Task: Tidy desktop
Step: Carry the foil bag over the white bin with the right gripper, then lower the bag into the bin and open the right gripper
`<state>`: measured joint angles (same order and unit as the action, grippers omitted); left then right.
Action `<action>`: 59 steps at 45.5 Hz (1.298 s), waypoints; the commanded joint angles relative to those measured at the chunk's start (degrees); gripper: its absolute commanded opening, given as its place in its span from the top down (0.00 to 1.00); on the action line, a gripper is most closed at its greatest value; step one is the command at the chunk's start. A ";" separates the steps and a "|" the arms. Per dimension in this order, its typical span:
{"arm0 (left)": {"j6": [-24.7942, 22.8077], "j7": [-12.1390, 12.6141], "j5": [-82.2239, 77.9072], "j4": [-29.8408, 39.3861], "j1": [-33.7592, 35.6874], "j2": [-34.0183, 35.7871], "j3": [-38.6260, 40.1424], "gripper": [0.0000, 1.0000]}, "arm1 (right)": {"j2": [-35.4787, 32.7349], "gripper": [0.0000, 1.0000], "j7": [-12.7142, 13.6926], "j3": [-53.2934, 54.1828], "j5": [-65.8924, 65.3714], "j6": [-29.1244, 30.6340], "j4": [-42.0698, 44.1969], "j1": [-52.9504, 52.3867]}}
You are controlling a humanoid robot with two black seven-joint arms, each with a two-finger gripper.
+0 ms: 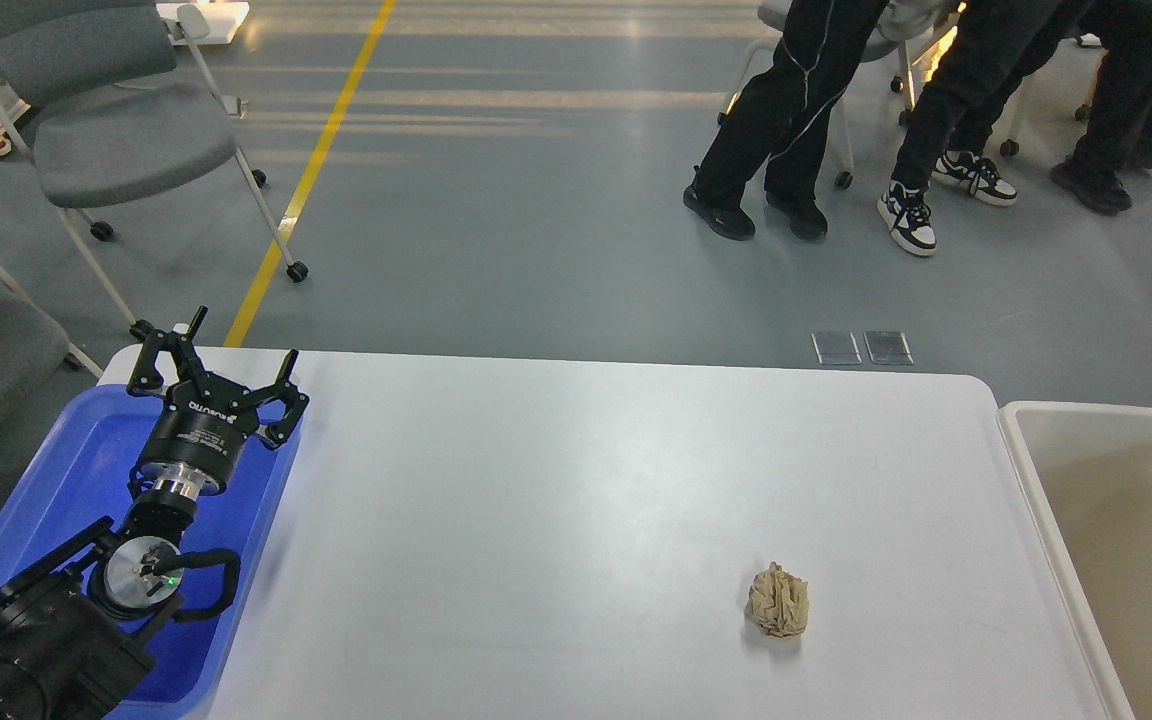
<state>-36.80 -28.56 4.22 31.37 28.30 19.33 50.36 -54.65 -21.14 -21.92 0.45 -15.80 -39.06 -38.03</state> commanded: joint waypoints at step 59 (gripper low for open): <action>0.06 0.00 0.00 0.00 0.00 0.00 0.00 0.00 | 25.65 0.98 10.15 16.29 10.45 1.92 28.95 13.33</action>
<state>-36.75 -28.56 4.22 31.38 28.30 19.34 50.36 -29.66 -11.16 -6.13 11.12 -13.74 -10.96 -25.03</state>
